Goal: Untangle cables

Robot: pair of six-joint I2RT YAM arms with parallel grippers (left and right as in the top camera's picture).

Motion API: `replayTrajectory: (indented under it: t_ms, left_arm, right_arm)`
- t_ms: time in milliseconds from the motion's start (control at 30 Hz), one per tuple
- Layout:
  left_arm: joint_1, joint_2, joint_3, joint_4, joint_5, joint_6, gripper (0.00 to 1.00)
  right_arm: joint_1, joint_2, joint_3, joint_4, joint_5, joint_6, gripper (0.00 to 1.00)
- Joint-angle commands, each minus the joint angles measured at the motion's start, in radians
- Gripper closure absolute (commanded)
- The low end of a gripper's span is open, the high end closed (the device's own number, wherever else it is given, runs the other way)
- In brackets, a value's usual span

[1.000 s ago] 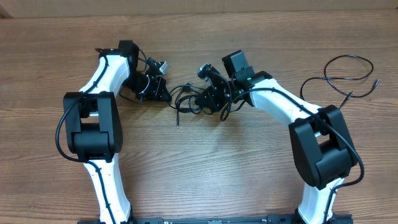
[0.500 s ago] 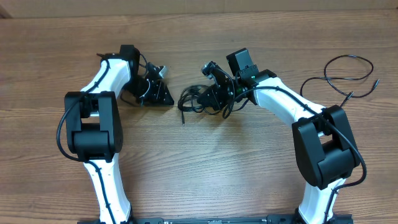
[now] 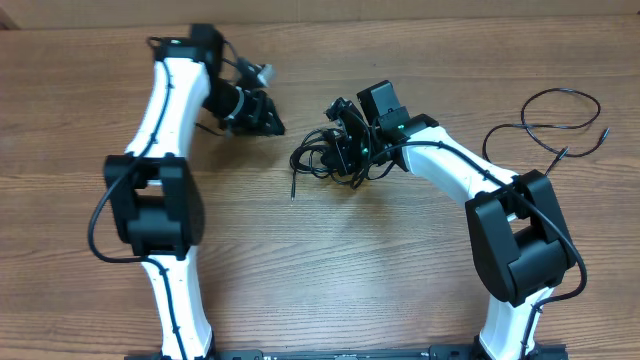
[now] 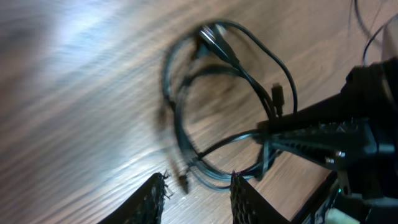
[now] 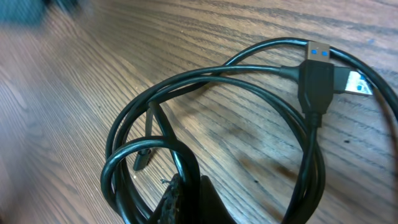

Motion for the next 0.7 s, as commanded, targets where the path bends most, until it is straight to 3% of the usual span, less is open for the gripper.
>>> replayTrajectory:
  t_ms: [0,400,667]
  left_arm:
    - [-0.077,0.003,-0.037,0.025,-0.021,0.028,0.66]
    - [-0.126,0.003,-0.043,0.034,-0.040,0.031,0.64]
    - [-0.133,0.005,-0.068,0.067,-0.039,0.031,0.63]
  right_arm:
    - [0.013,-0.038,-0.002,0.016,0.026,0.093,0.96]
    - [0.014,-0.038,-0.002,0.018,0.085,0.191,0.96]
    - [0.014,-0.038,-0.002,0.028,0.018,0.195,0.96]
